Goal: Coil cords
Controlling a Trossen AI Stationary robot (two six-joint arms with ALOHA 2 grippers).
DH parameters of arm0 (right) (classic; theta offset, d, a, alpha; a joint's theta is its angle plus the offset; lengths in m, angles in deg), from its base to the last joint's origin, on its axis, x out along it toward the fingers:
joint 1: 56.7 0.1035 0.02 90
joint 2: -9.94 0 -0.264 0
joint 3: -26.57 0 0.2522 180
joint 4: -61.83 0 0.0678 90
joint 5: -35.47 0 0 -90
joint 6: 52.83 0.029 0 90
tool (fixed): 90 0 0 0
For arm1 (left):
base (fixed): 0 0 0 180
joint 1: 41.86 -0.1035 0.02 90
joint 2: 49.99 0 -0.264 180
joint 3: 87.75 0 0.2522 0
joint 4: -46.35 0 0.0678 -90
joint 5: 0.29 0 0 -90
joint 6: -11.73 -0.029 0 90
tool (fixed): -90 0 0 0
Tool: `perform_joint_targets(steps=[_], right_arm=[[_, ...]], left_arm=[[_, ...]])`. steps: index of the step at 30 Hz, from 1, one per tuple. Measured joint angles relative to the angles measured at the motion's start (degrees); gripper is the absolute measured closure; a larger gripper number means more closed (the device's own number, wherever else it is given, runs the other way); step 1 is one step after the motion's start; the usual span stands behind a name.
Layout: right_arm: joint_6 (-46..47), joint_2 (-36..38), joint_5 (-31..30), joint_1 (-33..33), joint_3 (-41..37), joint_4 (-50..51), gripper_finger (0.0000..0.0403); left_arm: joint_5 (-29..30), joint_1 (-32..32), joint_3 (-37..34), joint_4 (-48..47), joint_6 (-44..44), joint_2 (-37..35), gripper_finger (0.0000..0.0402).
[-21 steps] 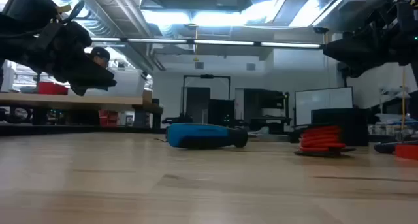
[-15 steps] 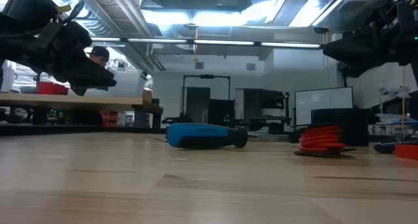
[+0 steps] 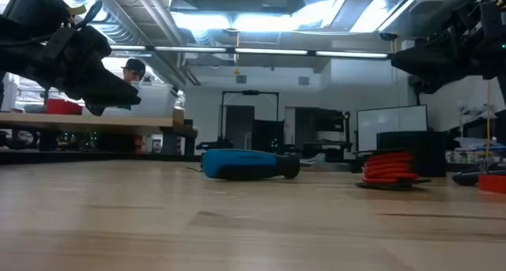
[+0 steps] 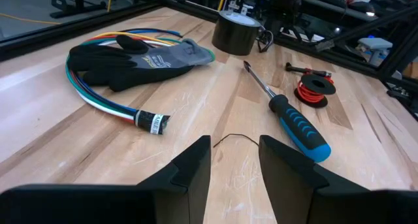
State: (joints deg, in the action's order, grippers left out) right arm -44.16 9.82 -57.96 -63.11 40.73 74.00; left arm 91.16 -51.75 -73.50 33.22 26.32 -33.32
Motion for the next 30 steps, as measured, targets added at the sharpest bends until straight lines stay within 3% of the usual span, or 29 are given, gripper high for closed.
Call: perform_joint_targets(steps=[21,24,30], right_arm=[[0.00,0.00,-0.06,0.02,0.25,-1.38,0.0306],[0.02,-0.02,0.02,0.02,0.50,-1.75,0.0306],[0.39,-0.02,6.87,0.00,0.81,-7.14,0.0306]], left_arm=[[0.04,0.00,0.00,0.00,-0.02,-0.02,0.0279],[0.07,-0.01,-0.02,0.35,3.03,0.00,0.0279],[0.77,-0.02,-0.02,14.83,11.06,-0.04,0.0279]])
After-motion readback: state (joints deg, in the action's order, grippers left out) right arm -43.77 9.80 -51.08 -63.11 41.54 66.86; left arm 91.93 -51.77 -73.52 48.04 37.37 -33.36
